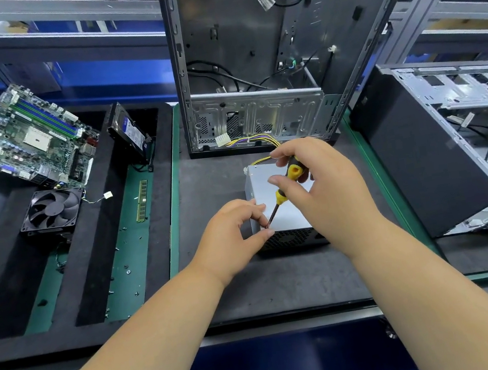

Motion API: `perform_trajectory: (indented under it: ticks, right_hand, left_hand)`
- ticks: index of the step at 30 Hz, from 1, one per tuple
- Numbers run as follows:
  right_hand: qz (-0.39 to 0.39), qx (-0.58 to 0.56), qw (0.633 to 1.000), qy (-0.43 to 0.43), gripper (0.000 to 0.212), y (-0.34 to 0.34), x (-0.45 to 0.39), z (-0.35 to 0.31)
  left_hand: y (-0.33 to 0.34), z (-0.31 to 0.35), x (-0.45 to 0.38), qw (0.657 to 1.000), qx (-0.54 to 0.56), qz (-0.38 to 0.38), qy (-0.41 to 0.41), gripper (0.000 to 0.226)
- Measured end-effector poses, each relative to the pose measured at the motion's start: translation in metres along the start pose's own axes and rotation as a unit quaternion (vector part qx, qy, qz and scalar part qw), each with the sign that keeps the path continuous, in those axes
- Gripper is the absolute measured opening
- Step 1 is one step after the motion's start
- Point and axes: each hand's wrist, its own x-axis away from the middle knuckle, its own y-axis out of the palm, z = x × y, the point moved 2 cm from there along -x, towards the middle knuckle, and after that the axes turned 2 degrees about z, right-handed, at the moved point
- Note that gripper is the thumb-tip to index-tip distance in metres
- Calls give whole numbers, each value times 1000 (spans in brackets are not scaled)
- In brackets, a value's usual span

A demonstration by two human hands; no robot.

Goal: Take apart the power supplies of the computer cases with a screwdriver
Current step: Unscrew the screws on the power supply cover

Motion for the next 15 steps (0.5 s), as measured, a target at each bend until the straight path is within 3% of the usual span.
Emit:
perform_trajectory:
  ticks: [7,15]
  right_hand:
    - [-13,-40,999,19,46,3,4,3]
    - [-11,-31,999,28,26,3,0,2]
  left_hand:
    - [2,-2,-1,1000,-3,3,-2,19]
    - [1,-3,-1,1000,8,2,1,21]
